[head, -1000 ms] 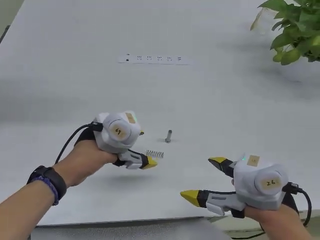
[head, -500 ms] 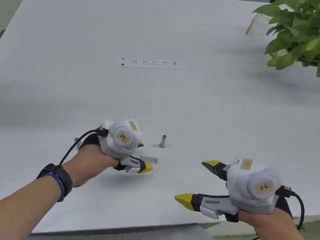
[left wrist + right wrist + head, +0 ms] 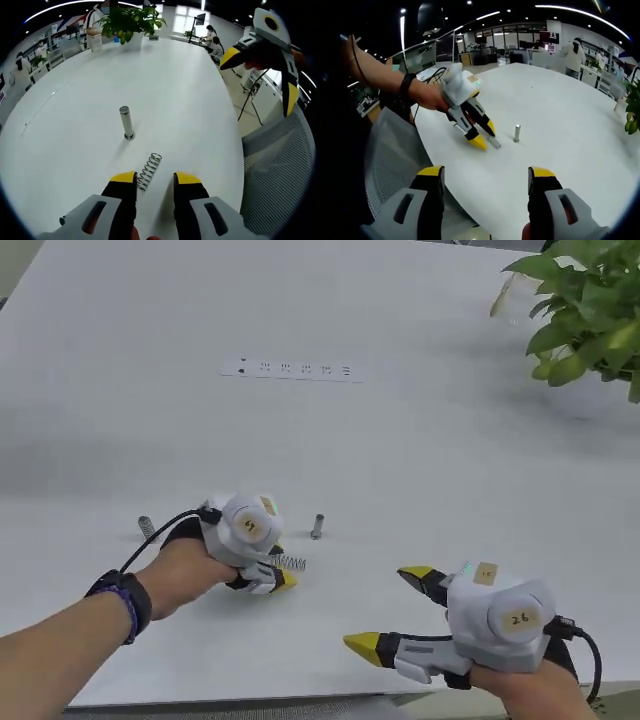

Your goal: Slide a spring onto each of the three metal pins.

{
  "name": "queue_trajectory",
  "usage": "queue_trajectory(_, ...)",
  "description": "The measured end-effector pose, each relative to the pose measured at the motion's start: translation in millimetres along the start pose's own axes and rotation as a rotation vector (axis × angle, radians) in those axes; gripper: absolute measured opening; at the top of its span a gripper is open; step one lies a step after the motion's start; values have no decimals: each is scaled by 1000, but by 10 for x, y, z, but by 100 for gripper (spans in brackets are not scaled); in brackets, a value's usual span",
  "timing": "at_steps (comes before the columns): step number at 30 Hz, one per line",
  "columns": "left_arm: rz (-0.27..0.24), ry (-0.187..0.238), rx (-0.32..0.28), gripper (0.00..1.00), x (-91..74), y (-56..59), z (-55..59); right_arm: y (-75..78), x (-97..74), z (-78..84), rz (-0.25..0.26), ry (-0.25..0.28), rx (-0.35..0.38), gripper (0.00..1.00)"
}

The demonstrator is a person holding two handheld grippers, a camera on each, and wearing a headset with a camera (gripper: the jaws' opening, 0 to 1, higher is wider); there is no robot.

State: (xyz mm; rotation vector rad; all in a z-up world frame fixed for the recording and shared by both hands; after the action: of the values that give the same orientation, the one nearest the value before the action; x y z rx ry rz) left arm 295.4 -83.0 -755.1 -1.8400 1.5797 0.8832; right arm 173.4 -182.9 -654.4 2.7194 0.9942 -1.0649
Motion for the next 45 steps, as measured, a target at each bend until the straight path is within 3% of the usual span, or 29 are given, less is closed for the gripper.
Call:
queue_trajectory(6, -33, 2, -24, 11, 30, 8, 41, 22, -3, 13, -3, 1, -7, 66)
queue_trajectory(8, -47, 1, -36, 3, 29, -4, 48, 23, -3, 20, -5, 0, -9, 66)
queue_trajectory(12, -42, 11, -91, 3, 11, 15, 57, 20, 10, 34, -10, 0, -12, 66)
queue_trajectory(15, -33, 2, -85, 3, -25, 44, 95, 10, 30, 37, -16, -3, -17, 66)
queue_trajectory(27, -20, 56, -83, 2, -439, 163, 136, -49, 110, -32, -35, 20, -9, 65)
queue_trajectory(37, -71, 87, -94, 2, -726, 122, 217, -106, 168, -34, -62, 11, -24, 64)
queue_trajectory(45, -123, 130, -119, 2, -979, 68, 207, -119, 218, -81, -86, 18, -33, 62)
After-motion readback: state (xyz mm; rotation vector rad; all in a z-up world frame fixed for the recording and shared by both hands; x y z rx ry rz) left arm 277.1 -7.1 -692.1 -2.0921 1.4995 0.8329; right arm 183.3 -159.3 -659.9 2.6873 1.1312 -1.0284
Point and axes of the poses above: the centre of the closed fingertips' face, and the gripper's own axes: x roughly forward along the fingers, y roughly to its right, z roughly out of its underside, the point moved 4 cm from there along -x, roughly backward along the fingers, and after that the axes turned 4 degrees about -z, right-handed, at the moved point
